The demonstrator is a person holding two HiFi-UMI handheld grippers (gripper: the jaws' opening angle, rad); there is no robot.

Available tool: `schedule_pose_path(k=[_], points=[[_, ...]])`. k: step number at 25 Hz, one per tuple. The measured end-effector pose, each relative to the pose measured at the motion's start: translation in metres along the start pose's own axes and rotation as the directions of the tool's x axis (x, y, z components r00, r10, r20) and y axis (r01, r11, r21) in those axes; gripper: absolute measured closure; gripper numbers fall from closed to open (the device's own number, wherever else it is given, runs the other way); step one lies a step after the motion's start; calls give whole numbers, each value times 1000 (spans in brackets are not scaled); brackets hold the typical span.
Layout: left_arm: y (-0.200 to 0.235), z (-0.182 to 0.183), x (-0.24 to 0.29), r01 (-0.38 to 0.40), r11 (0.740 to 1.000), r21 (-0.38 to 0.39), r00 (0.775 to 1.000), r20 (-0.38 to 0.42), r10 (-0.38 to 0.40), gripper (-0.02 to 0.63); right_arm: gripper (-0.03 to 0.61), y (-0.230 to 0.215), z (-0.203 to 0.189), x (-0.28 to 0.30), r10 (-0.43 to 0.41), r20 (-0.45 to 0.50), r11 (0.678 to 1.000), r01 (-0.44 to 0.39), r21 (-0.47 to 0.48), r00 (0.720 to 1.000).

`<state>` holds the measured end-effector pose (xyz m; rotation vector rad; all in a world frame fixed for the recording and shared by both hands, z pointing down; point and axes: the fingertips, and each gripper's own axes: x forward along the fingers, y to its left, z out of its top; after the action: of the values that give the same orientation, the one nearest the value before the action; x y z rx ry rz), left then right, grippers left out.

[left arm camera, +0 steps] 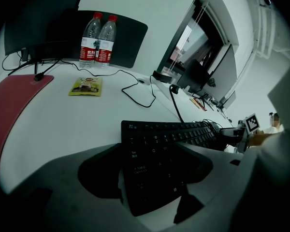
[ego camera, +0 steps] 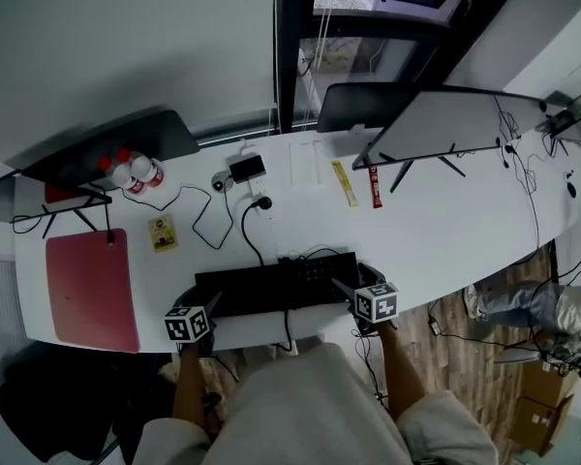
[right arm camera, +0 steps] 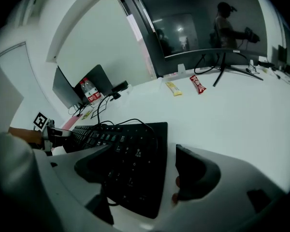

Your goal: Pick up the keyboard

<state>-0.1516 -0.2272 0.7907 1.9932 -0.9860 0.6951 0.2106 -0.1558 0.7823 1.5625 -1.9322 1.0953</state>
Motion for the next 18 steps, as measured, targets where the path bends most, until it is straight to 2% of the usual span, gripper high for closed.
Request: schedule_pose_path(k=[12,14,18], points=[[0,0,2,-8,1000,3,1000,10,8,301,183,-1,0,2,4,-9,1000,-4,21,1000],[-1,0,2,-10,1000,2,1000,16,10,301,235,2,-1,4,24,-14,999,-23,37,1000],[-1,0,3,-19,1000,-2,1000,21,19,301,230,2,0,3,17,2,998,-17,53,1000]])
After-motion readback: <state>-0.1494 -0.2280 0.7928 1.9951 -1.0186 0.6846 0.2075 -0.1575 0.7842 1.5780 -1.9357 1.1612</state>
